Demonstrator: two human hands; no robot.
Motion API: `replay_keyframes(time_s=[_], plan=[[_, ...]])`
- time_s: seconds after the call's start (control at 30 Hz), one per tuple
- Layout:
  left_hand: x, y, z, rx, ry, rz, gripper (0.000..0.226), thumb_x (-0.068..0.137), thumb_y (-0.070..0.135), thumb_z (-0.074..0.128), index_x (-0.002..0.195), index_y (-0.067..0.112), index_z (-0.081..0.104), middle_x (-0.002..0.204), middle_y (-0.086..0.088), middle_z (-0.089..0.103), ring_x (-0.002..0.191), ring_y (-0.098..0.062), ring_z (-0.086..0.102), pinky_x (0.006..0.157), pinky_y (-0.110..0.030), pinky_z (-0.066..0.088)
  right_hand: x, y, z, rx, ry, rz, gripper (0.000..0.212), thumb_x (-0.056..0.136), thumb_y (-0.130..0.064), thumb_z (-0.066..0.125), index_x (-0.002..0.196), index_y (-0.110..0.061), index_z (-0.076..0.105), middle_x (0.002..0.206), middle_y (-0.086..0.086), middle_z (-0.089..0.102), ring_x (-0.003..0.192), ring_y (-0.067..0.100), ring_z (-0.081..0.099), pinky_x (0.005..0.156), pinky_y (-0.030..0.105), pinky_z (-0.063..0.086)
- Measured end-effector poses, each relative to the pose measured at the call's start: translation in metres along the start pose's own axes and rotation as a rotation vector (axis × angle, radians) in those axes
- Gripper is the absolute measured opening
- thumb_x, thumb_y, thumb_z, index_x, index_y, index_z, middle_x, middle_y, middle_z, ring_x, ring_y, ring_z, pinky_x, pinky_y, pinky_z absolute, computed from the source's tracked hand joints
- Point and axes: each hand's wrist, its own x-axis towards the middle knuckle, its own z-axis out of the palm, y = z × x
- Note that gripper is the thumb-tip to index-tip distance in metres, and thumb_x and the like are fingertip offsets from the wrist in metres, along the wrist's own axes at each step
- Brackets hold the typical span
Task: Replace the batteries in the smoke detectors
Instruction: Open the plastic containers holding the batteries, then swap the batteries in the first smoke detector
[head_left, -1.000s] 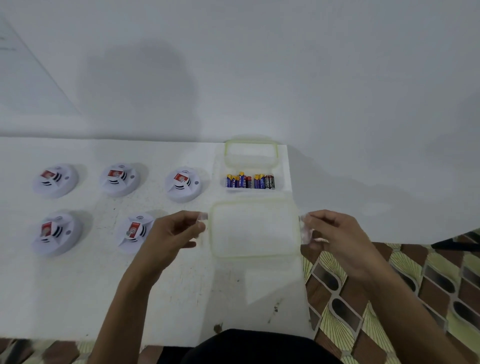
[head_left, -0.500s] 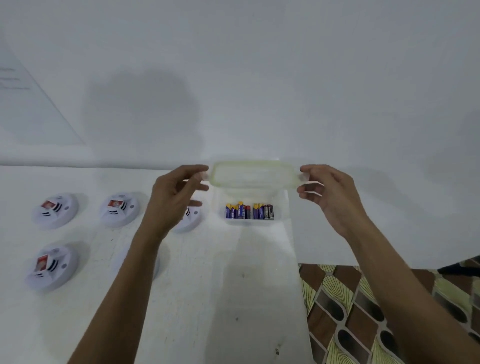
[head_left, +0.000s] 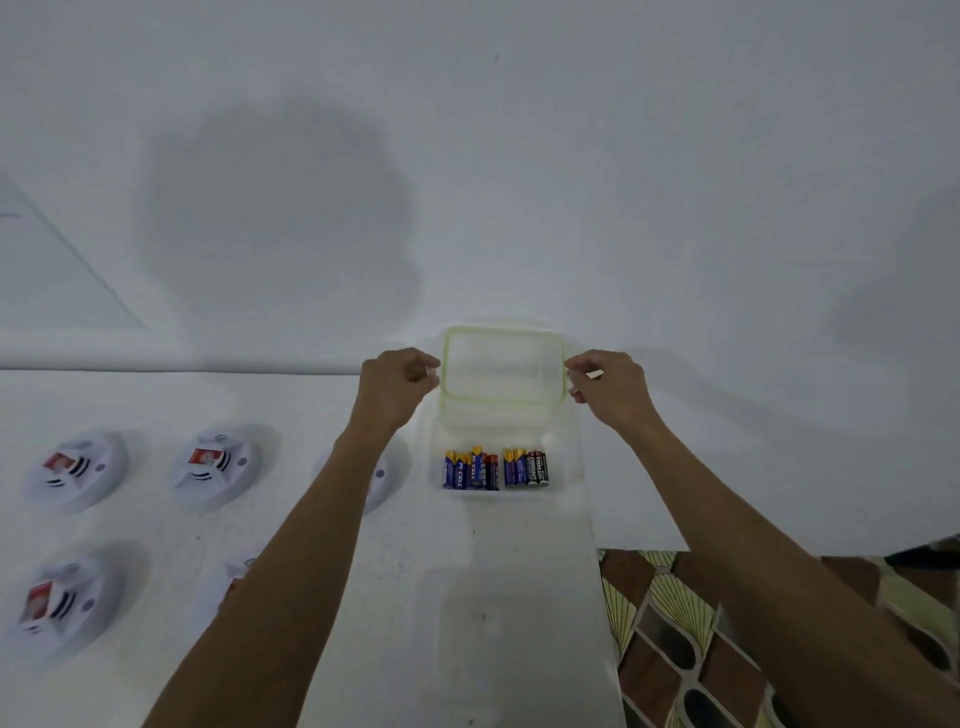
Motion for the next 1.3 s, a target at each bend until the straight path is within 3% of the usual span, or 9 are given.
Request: replay_keyframes(time_s=[0.1, 0.2, 0.3, 0.47, 0.7, 0.93, 1.17, 1.3], plan=[[0.003, -0.011, 0.008, 0.049, -0.041, -0.030, 0.016, 0.078, 0.012, 0.073, 0.094, 0.015, 0.073, 0.086, -0.002, 0.073, 0.082, -0.011, 0.068, 0.081, -0.030, 0.057, 0.007, 0.012, 0.009, -0.078, -0.024, 0.005, 0.015, 0.093, -0.007, 0.059, 0.102, -0.007, 0.072, 0.097, 0.009, 0.070, 0.059, 0.012, 0.067, 0.059, 0.011, 0.054], [0.006, -0.016, 0.011, 0.122, -0.045, -0.043, 0.017, 0.078, 0.012, 0.073, 0.094, 0.015, 0.073, 0.085, 0.000, 0.071, 0.078, -0.007, 0.064, 0.073, -0.010, 0.048, 0.010, 0.015, 0.015, -0.163, -0.059, 0.012, 0.017, 0.094, -0.006, 0.057, 0.104, -0.007, 0.071, 0.098, 0.009, 0.070, 0.059, 0.012, 0.066, 0.057, 0.008, 0.051], [0.007, -0.022, 0.013, 0.234, -0.153, -0.105, 0.016, 0.077, 0.012, 0.071, 0.092, 0.016, 0.072, 0.081, 0.000, 0.070, 0.080, -0.011, 0.064, 0.074, -0.019, 0.049, 0.008, 0.018, 0.019, -0.254, -0.148, 0.063, 0.021, 0.094, -0.002, 0.054, 0.106, -0.005, 0.071, 0.102, 0.011, 0.071, 0.073, 0.024, 0.070, 0.059, 0.014, 0.049], [0.005, -0.026, 0.019, 0.335, -0.166, -0.117, 0.014, 0.079, 0.013, 0.066, 0.091, 0.018, 0.069, 0.085, -0.003, 0.072, 0.078, -0.015, 0.065, 0.076, -0.026, 0.051, 0.003, 0.021, 0.025, -0.330, -0.148, 0.043, 0.024, 0.093, -0.005, 0.053, 0.108, -0.008, 0.072, 0.110, 0.012, 0.070, 0.087, 0.027, 0.069, 0.084, 0.032, 0.055], [-0.004, -0.026, 0.012, 0.497, -0.172, -0.029, 0.020, 0.088, 0.030, 0.060, 0.107, 0.028, 0.066, 0.107, 0.003, 0.061, 0.097, -0.015, 0.057, 0.082, -0.030, 0.045, -0.009, 0.018, 0.020, -0.360, -0.113, 0.016, 0.026, 0.096, -0.011, 0.052, 0.118, -0.009, 0.067, 0.116, 0.012, 0.065, 0.104, 0.024, 0.061, 0.084, 0.022, 0.040], [-0.035, -0.021, -0.028, 0.448, -0.111, 0.159, 0.023, 0.087, 0.030, 0.062, 0.110, 0.029, 0.065, 0.100, 0.008, 0.062, 0.082, -0.008, 0.060, 0.078, -0.029, 0.048, -0.045, -0.015, 0.019, -0.326, 0.017, -0.151, 0.027, 0.095, -0.016, 0.053, 0.120, -0.012, 0.064, 0.115, 0.012, 0.055, 0.092, 0.023, 0.061, 0.077, 0.024, 0.041], [-0.094, -0.030, -0.077, 0.428, -0.087, 0.247, 0.024, 0.086, 0.026, 0.067, 0.109, 0.023, 0.067, 0.098, 0.005, 0.065, 0.079, -0.009, 0.061, 0.071, -0.027, 0.049, -0.111, -0.065, 0.046, -0.127, -0.122, -0.236, 0.021, 0.094, -0.015, 0.056, 0.111, -0.017, 0.068, 0.100, 0.002, 0.062, 0.083, 0.014, 0.060, 0.077, 0.025, 0.051], [-0.133, -0.057, -0.109, 0.429, -0.130, 0.180, 0.027, 0.086, 0.030, 0.066, 0.113, 0.023, 0.065, 0.104, 0.002, 0.066, 0.085, -0.009, 0.059, 0.070, -0.020, 0.045, -0.155, -0.088, 0.083, -0.120, -0.211, -0.301, 0.021, 0.092, -0.013, 0.058, 0.109, -0.016, 0.071, 0.095, 0.001, 0.063, 0.073, 0.010, 0.058, 0.071, 0.006, 0.044]])
